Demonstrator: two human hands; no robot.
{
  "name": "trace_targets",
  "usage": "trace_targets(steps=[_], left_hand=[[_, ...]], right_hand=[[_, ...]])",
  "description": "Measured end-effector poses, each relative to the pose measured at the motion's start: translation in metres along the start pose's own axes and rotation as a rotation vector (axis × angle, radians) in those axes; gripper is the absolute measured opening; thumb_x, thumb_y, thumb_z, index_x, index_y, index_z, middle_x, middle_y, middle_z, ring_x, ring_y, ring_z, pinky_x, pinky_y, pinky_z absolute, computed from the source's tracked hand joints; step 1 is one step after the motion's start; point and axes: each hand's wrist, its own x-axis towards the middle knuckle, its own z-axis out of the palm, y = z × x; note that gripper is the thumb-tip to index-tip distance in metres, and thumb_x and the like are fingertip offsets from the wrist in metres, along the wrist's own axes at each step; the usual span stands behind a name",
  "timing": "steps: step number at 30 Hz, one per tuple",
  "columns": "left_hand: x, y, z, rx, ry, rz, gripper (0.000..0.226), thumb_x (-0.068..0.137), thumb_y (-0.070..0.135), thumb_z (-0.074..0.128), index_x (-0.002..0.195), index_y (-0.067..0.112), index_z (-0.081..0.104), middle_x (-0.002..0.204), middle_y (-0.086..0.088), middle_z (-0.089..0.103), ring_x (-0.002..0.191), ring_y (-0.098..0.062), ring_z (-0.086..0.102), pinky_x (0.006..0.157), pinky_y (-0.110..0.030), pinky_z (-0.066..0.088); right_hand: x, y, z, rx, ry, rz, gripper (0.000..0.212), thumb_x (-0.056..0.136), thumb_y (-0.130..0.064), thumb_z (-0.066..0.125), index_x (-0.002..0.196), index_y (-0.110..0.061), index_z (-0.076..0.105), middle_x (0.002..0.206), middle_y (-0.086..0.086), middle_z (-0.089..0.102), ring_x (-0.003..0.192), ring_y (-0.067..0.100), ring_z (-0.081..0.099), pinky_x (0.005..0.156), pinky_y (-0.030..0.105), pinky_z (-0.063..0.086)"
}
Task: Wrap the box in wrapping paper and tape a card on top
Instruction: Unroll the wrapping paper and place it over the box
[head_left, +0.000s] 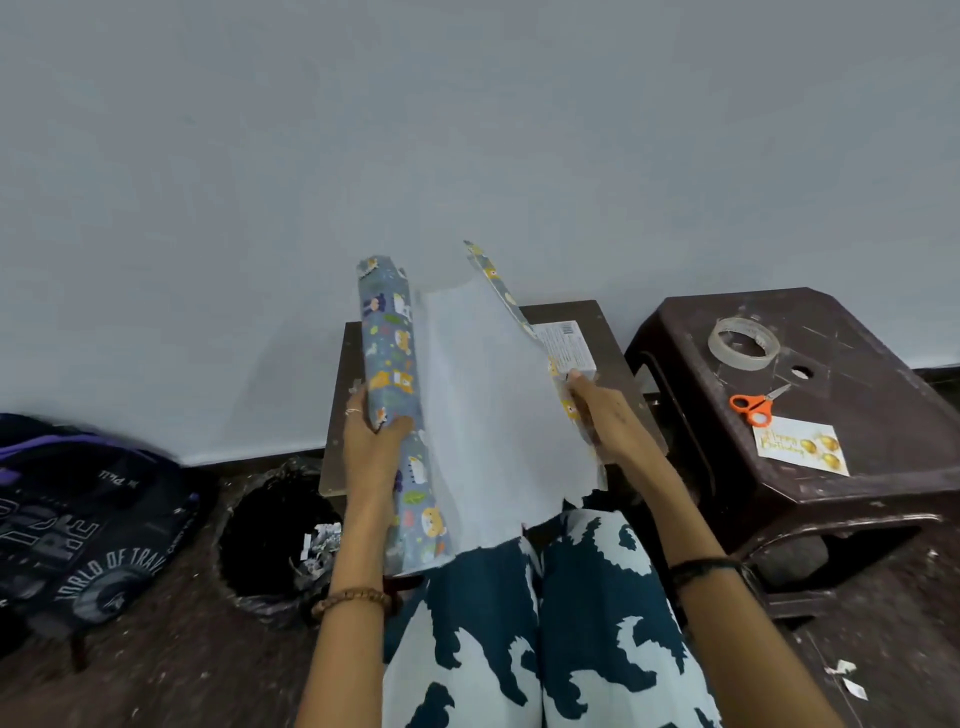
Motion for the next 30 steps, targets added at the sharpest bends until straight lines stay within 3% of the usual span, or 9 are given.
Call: trace_targets(steps=[2,4,8,12,15,18,22,24,30], left_hand=[[0.007,0.003,-0.009,0.029,0.01,0.038,0.056,0.085,-0.005,0.053,0.135,0.016,0.04,0.116,-0.008,0.056,0.092,-0.025,0.059,0.072,-0.032,0.05],[0.012,0.004,-0.012,0.075,-0.001,0.057,0.055,0.087,-0.005,0.052,0.136,0.016,0.039,0.117,-0.008,0.055,0.093,-0.024,0.058,0.07,-0.029,0.049],[0.023,-0.001,-0.015,0.035,-0.048,-0.006,0.05,0.087,-0.002,0.052,0.134,0.017,0.046,0.115,-0.01,0.06,0.088,-0.024,0.061,0.066,-0.029,0.052],[0.022,-0.003,-0.019,-0.241,-0.094,-0.236,0.033,0.076,0.018,0.065,0.108,0.011,0.061,0.097,-0.017,0.065,0.073,-0.03,0.063,0.067,-0.038,0.052],[0.023,-0.002,-0.018,-0.379,-0.101,-0.333,0.02,0.086,0.022,0.052,0.094,0.006,0.063,0.066,-0.006,0.067,0.05,-0.019,0.062,0.048,-0.023,0.051],[0.028,-0.005,-0.011,-0.441,-0.05,-0.357,0.034,0.093,0.014,0.04,0.07,0.009,0.065,0.048,-0.001,0.063,0.038,-0.011,0.058,0.036,-0.014,0.044],[0.009,-0.014,0.013,-0.426,-0.083,-0.327,0.043,0.092,0.007,0.036,0.056,0.012,0.059,0.047,-0.002,0.059,0.036,-0.01,0.055,0.046,-0.019,0.045],[-0.004,-0.015,0.028,-0.461,-0.115,-0.363,0.055,0.092,0.009,0.036,0.044,0.017,0.061,0.047,-0.003,0.057,0.036,-0.013,0.053,0.054,-0.028,0.04],[-0.017,-0.013,0.041,-0.388,-0.291,-0.451,0.029,0.089,0.01,0.034,0.095,0.007,0.062,0.064,-0.005,0.066,0.056,-0.016,0.062,0.055,-0.023,0.049]], right_hand=[[0.02,0.009,0.005,-0.019,0.039,-0.01,0.03,0.097,-0.031,0.045,0.08,-0.017,0.067,0.081,-0.005,0.069,0.077,0.018,0.06,0.071,0.029,0.046],[0.035,0.015,0.009,-0.129,0.08,-0.023,0.024,0.096,-0.016,0.047,0.106,-0.011,0.068,0.116,0.005,0.065,0.105,0.019,0.057,0.084,0.023,0.042],[0.053,0.006,0.016,-0.136,0.147,-0.075,0.025,0.096,-0.008,0.049,0.115,-0.001,0.062,0.122,0.013,0.061,0.104,0.015,0.054,0.065,-0.003,0.037],[0.052,-0.009,0.031,-0.04,0.036,-0.038,0.047,0.089,-0.035,0.061,0.129,-0.014,0.053,0.134,0.003,0.052,0.121,0.018,0.049,0.089,0.021,0.038],[0.047,-0.003,0.038,0.027,-0.039,0.114,0.081,0.08,-0.044,0.069,0.145,-0.017,0.029,0.151,0.004,0.029,0.137,0.021,0.031,0.105,0.034,0.03],[0.035,-0.001,0.041,0.05,-0.035,0.193,0.08,0.08,-0.049,0.067,0.144,-0.02,0.03,0.149,0.004,0.032,0.134,0.02,0.035,0.101,0.033,0.031],[-0.005,-0.014,0.056,0.002,0.048,-0.077,0.04,0.086,-0.043,0.062,0.122,-0.026,0.058,0.128,-0.009,0.051,0.118,0.004,0.046,0.082,0.006,0.034],[-0.023,-0.018,0.069,-0.027,0.033,-0.179,0.033,0.086,-0.039,0.063,0.115,-0.026,0.061,0.126,-0.013,0.049,0.113,-0.003,0.044,0.081,0.002,0.033],[-0.045,-0.023,0.08,-0.123,0.018,-0.225,0.03,0.088,-0.017,0.063,0.115,-0.025,0.053,0.109,-0.01,0.058,0.095,0.007,0.057,0.081,0.023,0.048]])
